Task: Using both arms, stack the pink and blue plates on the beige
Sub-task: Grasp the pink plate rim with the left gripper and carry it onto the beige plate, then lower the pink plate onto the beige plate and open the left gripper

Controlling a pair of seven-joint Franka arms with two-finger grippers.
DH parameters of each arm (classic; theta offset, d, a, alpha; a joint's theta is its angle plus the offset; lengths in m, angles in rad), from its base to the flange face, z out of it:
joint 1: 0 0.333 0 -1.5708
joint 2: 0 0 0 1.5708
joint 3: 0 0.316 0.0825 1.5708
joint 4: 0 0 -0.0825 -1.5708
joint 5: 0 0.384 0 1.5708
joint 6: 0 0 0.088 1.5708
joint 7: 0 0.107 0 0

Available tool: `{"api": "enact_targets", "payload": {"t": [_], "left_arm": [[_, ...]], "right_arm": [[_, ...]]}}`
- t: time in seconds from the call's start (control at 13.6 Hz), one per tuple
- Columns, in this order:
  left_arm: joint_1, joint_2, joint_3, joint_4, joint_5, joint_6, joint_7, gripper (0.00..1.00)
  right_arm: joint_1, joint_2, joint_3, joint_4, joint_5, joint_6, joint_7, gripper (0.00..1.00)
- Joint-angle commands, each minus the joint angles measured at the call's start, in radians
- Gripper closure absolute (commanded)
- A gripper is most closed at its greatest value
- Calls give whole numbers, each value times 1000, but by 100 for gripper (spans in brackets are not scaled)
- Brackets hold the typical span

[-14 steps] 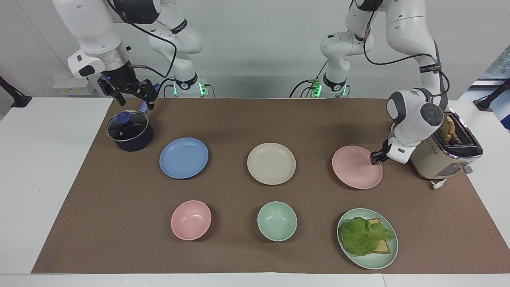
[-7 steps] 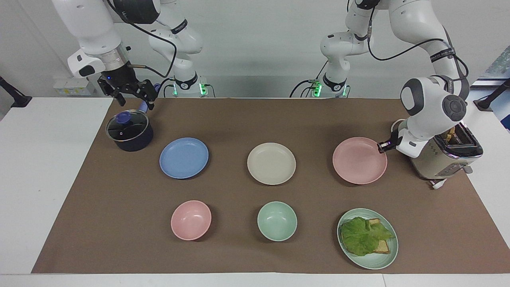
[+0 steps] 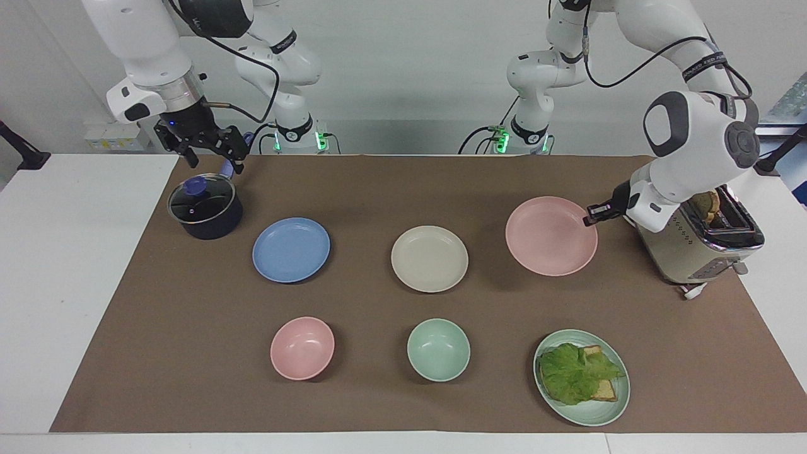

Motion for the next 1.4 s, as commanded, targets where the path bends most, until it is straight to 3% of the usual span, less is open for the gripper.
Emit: {"api": "enact_targets", "payload": {"t": [0.0,0.29,0.51,0.66,0.95,1.1,1.32], "left_arm": [[-129,-9,15,-97,-36,162,-92,100],[-252,17,15,-200,-48,359,-111,100],[-273,34,15,-238,-47,459,-108,100],[-270,39,17,-235,-47,464,-94,1],[-252,39,26,-226,-4,445,-80,0],[-188,34,26,-209,93,436,-51,0],[-76,10,27,-180,114,361,106,0]], "right_arm": [[-12,-3,5,-3,-3,-5,-25,0],[-15,-3,4,-3,-3,-5,-27,0],[-26,-3,4,-3,-5,-3,-28,0],[-28,-5,4,-7,-3,-2,-25,0],[-44,-5,4,-19,-3,57,-30,0],[-45,-15,5,-51,-3,84,-33,0],[-48,-22,5,-152,-2,156,-76,0]]}}
